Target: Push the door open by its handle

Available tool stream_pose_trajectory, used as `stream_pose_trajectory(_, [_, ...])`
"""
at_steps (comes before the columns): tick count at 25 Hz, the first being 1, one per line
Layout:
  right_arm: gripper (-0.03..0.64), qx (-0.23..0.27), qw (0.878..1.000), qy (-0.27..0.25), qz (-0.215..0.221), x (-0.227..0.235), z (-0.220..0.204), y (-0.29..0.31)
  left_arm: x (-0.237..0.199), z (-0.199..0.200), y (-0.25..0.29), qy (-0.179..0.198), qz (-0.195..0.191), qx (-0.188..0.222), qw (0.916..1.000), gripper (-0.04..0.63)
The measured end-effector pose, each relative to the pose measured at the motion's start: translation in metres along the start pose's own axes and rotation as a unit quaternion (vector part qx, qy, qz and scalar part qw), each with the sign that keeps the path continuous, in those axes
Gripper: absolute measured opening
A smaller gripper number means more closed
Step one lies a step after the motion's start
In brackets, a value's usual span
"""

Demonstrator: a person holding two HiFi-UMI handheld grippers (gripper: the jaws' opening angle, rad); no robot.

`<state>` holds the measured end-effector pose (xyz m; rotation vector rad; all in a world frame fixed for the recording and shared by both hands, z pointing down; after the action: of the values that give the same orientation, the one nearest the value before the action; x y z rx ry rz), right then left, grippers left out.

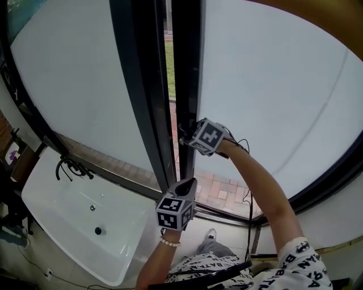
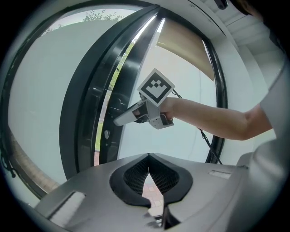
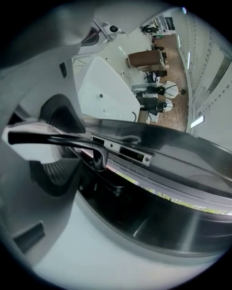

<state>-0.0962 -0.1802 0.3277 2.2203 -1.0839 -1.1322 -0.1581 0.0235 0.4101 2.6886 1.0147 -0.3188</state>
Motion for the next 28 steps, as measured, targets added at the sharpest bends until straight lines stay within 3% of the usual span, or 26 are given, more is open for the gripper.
stream_pose_trajectory(1, [0.144, -0.002, 1.0, 0.0, 0.005, 0.0, 0.001, 0.006, -0.002, 0.001, 0.004, -0.001, 0.001, 0.0, 1.0, -0.008])
stream_pose_trajectory(6, [0.135, -0.019, 0.998, -0.017, 0.05, -0.007, 0.003, 0.029, -0.014, 0.0, 0.025, -0.009, 0.009, -0.004, 0.9999, -0.008])
stream_pose_trajectory(9, [0.004, -0.022, 0.998, -0.012, 0.058, -0.004, 0.001, 0.025, -0.013, 0.002, 0.039, -0.012, 0.005, -0.007, 0.9999, -0.008])
stream_pose_trajectory(20, [0.009, -0.004, 0.999, 0.004, 0.053, 0.004, 0.0, 0.031, -0.016, -0.002, 0.076, -0.018, 0.004, -0.025, 0.9995, -0.008])
stream_pose_trajectory(28, [0.009, 0.001, 0.996, 0.051, 0.076, 0.049, -0.004, 0.052, -0.022, 0.004, 0.118, -0.031, 0.018, -0.023, 0.9991, -0.008])
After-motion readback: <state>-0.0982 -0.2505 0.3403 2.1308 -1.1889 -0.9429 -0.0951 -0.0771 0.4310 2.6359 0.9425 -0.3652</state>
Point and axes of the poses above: the fingertips, and each gripper's own axes: y forward along the fingers, x to its right, z out of its top, the point moved 10 cm from there along -y, backward along the fingers, and after that the axes turned 11 degrees about -z, right-handed, at the moved point
